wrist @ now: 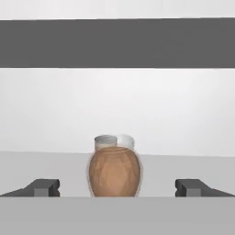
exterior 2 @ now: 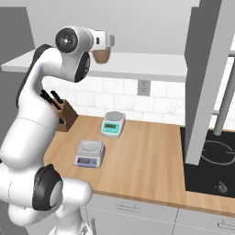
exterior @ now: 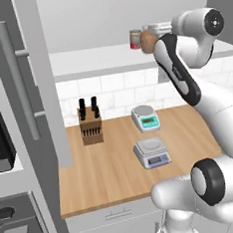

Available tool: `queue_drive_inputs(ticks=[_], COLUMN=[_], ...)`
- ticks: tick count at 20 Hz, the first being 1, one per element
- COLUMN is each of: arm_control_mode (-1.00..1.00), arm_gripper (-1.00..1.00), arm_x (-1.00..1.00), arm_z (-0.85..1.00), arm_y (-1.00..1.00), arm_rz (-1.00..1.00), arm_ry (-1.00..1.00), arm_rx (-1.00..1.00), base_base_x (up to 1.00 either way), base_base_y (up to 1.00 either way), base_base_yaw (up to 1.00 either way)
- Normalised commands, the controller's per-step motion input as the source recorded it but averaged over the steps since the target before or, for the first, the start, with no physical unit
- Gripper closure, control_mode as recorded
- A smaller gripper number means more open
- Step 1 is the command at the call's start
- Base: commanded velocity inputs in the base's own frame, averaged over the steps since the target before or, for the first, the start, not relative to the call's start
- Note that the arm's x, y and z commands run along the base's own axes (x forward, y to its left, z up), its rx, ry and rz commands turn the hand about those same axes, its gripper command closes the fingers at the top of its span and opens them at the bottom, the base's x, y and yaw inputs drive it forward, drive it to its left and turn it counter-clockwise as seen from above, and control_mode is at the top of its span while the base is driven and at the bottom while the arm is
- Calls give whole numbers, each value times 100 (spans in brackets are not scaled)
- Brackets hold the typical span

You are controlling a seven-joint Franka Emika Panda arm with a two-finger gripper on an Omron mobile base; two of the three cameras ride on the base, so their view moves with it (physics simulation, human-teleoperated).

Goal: Pick the honey bottle and place it on the digital scale for weighing, and close the cabinet.

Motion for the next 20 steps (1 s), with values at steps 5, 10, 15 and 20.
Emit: queue_drive_inputs(ticks=[5, 10, 15, 20], arm_control_mode=[-100, -100, -100, -100], arm_gripper=[-100, -100, -100, -100], arm_x=[54, 61, 44, 30], arm_z=[0, 0, -4, -17], arm_y=[0, 1, 1, 5], arm_rz=[3, 2, 1, 2], arm_ry=[0, 0, 4, 0], arm_rx=[0, 0, 0, 0], base_base_x=[0, 0, 0, 0], base_base_y=[0, 0, 0, 0], base_base_yaw=[0, 0, 0, 0])
